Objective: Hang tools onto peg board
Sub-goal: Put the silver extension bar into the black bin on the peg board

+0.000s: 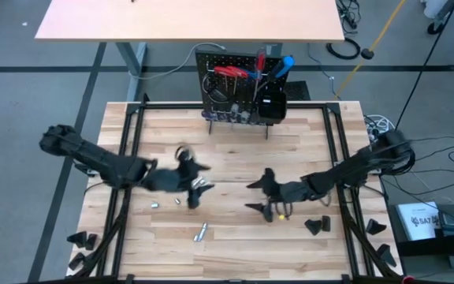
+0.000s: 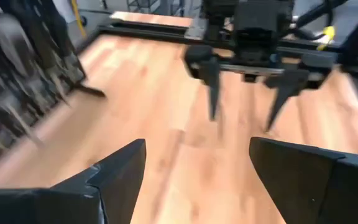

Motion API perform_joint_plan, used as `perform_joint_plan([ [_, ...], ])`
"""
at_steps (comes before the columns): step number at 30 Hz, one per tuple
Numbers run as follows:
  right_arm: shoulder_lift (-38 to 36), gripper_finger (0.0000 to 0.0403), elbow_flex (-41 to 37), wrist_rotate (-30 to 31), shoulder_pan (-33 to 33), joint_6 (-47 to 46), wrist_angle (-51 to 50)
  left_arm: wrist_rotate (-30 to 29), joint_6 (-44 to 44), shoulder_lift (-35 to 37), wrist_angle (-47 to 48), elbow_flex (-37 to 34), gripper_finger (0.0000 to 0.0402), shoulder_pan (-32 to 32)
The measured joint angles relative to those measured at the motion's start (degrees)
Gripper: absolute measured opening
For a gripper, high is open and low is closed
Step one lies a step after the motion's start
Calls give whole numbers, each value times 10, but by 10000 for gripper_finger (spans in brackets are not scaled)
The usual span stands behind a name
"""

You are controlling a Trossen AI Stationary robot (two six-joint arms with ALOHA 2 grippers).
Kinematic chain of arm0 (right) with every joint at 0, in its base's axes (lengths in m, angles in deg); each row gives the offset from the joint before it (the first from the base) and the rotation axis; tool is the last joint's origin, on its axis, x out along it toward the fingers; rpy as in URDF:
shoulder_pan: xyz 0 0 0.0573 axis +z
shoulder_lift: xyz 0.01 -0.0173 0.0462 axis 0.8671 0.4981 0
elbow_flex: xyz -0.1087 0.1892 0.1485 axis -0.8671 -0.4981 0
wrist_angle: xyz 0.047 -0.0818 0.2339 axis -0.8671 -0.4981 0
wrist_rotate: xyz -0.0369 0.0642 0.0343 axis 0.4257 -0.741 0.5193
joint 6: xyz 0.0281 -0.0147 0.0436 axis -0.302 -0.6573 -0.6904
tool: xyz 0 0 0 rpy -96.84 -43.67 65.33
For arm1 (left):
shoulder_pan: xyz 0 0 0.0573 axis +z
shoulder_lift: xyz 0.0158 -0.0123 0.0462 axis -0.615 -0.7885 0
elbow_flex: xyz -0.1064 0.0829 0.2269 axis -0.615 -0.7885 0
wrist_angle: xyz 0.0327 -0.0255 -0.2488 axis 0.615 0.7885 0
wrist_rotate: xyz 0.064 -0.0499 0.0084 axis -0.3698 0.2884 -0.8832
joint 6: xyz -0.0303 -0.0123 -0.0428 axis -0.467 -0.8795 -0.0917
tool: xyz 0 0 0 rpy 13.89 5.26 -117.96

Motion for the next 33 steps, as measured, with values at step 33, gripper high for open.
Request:
perform_joint_plan([
  [33, 462, 218, 511, -432, -94, 314, -170, -64, -113, 176, -51, -221, 294, -111],
])
